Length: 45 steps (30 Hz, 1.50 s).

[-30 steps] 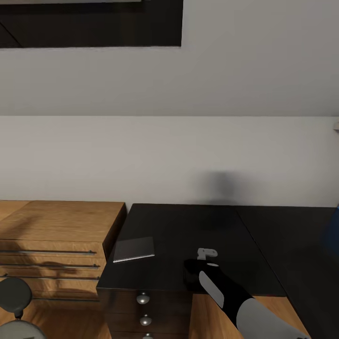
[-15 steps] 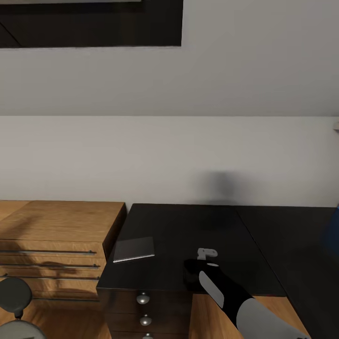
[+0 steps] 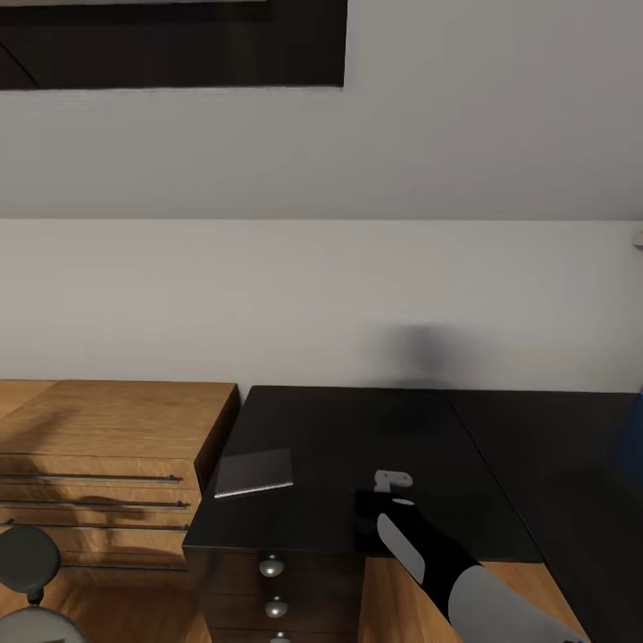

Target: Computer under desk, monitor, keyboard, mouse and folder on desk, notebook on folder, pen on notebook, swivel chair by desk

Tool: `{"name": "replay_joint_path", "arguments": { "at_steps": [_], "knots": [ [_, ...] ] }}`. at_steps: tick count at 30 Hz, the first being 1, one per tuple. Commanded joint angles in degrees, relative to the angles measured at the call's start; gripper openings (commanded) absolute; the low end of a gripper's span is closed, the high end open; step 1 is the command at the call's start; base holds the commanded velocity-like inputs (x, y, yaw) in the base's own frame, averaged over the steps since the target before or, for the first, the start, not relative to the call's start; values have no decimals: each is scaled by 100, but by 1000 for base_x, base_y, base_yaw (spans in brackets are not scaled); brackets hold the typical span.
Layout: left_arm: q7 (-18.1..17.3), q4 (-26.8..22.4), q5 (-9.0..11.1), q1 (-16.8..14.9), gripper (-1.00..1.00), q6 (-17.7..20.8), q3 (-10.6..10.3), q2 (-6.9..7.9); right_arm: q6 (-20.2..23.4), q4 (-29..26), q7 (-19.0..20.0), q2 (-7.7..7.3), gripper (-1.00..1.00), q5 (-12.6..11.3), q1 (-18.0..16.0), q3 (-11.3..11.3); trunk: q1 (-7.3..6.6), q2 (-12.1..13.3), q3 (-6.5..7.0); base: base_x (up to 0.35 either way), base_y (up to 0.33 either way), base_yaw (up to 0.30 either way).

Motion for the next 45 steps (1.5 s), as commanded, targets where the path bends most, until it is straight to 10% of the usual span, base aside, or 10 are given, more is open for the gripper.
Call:
{"name": "replay_joint_path", "arguments": {
  "at_steps": [1,32,45],
  "knots": [
    [-14,-3,62,-1,100,-19,-38,6,9,85,-40,-5,-100,-124,-2,28,15,-3,-7,0,0,0],
    [-23,-2,58,-1,100,-19,-38,-3,9,85,-38,-12,-100,-124,-2,20,15,-3,-7,0,0,0],
    [-32,0,58,-1,100,-19,-50,-12,25,0,-38,-93,-100,-116,-2,-145,-270,519,227,0,0,0]
  ]
}}
